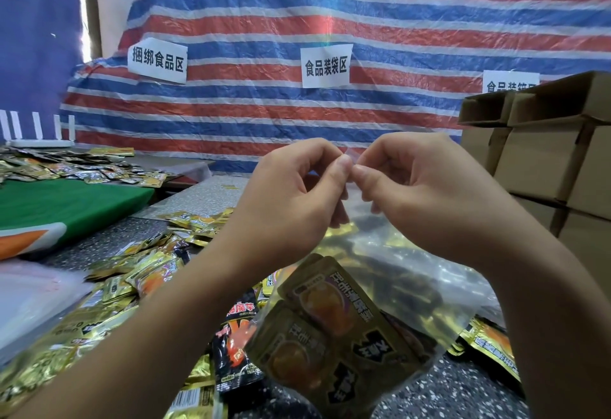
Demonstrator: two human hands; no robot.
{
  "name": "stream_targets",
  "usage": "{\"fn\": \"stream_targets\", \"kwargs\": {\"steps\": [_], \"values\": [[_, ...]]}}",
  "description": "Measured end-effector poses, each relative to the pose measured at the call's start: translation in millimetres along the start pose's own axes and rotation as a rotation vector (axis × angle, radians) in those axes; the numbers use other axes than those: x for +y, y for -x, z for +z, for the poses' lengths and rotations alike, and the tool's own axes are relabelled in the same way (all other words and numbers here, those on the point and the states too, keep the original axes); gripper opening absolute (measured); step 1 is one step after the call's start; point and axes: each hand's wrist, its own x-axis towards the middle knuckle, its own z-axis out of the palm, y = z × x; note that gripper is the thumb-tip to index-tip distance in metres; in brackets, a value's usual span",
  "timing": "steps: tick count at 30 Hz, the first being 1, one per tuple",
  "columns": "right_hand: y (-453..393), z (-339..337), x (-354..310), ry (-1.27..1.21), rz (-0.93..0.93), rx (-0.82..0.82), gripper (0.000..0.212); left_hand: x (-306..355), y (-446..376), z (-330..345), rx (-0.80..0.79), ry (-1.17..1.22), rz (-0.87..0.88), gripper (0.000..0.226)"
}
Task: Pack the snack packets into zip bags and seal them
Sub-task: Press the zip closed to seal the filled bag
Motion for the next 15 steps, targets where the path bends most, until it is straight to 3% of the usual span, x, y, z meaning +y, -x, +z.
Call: {"fn": "stream_targets", "kwargs": {"steps": [8, 15], "values": [[-1.8, 4.3, 2.9, 0.055, -0.037, 0.051, 0.022, -2.5, 0.9, 1.7, 0.021, -0.09, 0.075, 0.019], [-5.3, 7.0, 7.3, 0.023, 0.022, 0.028, 0.019, -5.3, 3.6, 8.2, 0.138, -0.094, 0.073, 0.022]]}}
